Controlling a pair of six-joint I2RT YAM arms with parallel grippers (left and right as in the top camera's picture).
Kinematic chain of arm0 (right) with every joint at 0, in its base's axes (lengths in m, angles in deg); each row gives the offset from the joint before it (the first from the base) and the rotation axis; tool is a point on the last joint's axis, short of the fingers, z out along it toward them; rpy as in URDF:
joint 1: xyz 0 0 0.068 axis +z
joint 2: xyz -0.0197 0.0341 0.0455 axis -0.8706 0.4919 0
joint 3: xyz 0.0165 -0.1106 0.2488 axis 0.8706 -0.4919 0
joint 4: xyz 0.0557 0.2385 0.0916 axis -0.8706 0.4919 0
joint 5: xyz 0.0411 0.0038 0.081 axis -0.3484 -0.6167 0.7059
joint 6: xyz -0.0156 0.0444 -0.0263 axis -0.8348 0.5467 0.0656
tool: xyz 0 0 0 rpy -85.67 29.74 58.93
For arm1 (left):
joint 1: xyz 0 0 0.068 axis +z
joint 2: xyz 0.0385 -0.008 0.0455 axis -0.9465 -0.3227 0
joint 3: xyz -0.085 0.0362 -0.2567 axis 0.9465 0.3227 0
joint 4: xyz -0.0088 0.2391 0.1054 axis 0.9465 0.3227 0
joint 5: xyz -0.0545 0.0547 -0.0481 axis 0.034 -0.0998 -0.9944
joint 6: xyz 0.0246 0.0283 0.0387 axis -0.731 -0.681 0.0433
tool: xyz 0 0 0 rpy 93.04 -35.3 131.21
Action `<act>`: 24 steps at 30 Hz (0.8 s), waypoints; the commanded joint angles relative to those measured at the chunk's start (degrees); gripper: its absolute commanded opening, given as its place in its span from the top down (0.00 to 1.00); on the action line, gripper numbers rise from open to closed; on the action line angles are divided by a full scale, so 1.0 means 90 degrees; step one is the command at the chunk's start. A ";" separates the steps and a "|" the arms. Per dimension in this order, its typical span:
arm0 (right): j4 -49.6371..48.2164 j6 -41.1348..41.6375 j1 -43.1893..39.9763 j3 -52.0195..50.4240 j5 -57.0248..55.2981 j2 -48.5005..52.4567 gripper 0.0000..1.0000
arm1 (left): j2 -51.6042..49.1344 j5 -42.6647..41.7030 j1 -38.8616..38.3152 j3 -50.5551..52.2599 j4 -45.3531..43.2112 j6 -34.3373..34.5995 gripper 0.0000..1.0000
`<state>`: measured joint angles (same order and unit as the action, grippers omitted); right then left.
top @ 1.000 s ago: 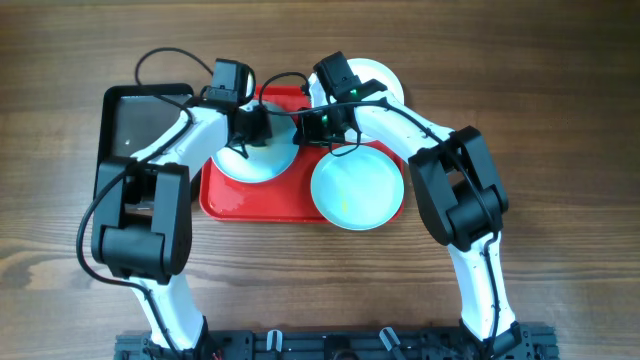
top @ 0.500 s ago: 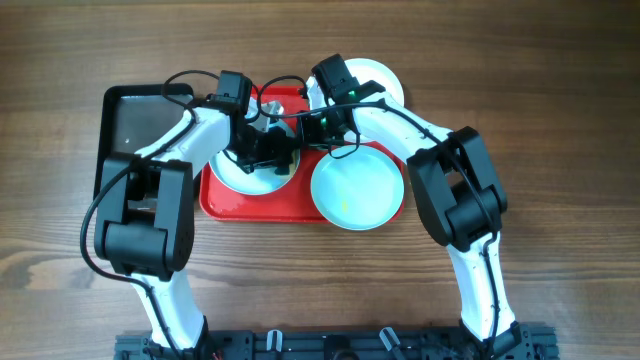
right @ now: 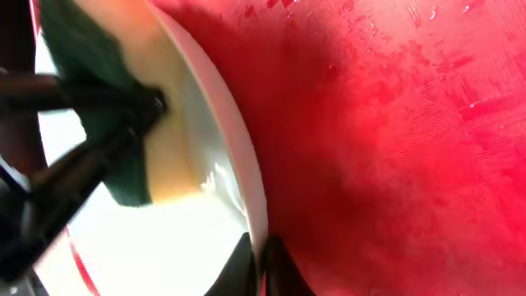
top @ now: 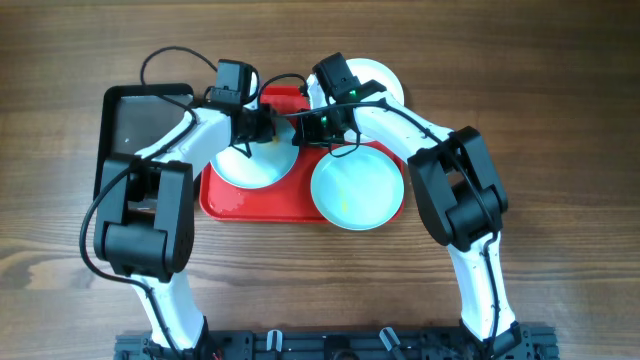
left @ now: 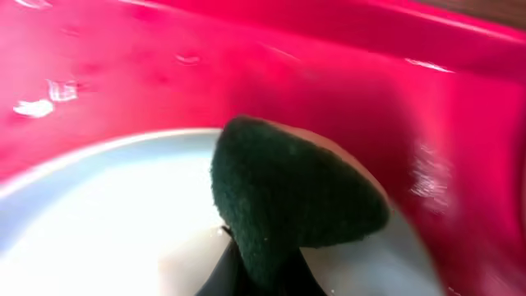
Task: Clean dirty plates on tray and stack at the side
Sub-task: 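Scrub the plate surface with the sponge in circles, left gripper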
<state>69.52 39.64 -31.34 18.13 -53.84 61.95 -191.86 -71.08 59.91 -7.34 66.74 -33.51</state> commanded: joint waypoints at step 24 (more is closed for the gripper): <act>0.0068 -0.0032 0.0063 -0.0053 -0.0010 0.0265 0.96 | -0.0182 -0.3104 0.0194 0.0102 0.3381 -0.1768 0.96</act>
<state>70.09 38.31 -30.69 18.13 -53.20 61.95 -190.16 -77.16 62.99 -9.31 96.13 -37.27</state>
